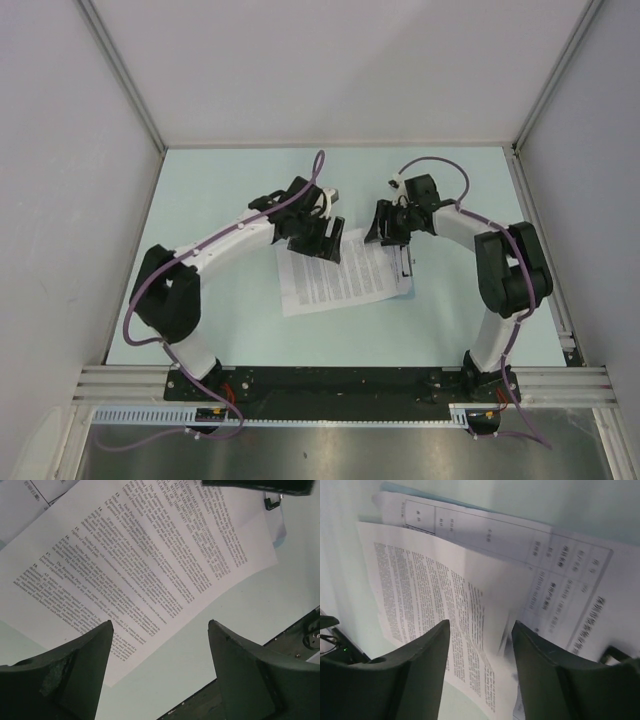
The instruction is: Put the files into the folder
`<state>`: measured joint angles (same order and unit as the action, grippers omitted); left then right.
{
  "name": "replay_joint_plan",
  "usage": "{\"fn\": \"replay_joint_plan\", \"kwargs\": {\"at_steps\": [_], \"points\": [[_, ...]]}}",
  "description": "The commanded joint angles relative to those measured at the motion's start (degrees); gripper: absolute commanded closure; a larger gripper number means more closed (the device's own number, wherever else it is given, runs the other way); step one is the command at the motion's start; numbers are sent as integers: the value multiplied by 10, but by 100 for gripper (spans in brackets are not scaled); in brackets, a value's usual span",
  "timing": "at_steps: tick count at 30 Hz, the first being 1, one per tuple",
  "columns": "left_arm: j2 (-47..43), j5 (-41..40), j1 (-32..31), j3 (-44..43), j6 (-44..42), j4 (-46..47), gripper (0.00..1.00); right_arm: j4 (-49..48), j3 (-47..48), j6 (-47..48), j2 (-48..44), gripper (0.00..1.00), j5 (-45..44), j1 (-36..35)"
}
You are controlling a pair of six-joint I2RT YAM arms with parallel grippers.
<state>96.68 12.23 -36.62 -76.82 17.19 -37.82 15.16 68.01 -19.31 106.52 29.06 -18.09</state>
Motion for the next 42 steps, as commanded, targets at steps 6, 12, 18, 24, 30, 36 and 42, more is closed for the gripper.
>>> {"fn": "replay_joint_plan", "kwargs": {"at_steps": [6,12,18,24,30,36,42], "points": [[-54,6,11,66,27,60,14,26,-43,36,-100,30,-65,31],[-39,11,15,93,64,94,15,-14,-74,37,-125,42,-70,14],[-67,34,70,166,103,156,15,-108,-80,9,-77,74,-27,-12],[-60,49,96,208,108,164,15,-147,-80,-17,-23,82,-22,-7],[-41,10,108,221,111,154,14,-180,-79,-24,9,75,-26,-20],[-20,-33,108,197,98,127,13,-114,-75,25,-29,66,-103,-15],[-17,-62,103,169,89,107,13,-71,-69,61,-95,51,-137,-17]]}}
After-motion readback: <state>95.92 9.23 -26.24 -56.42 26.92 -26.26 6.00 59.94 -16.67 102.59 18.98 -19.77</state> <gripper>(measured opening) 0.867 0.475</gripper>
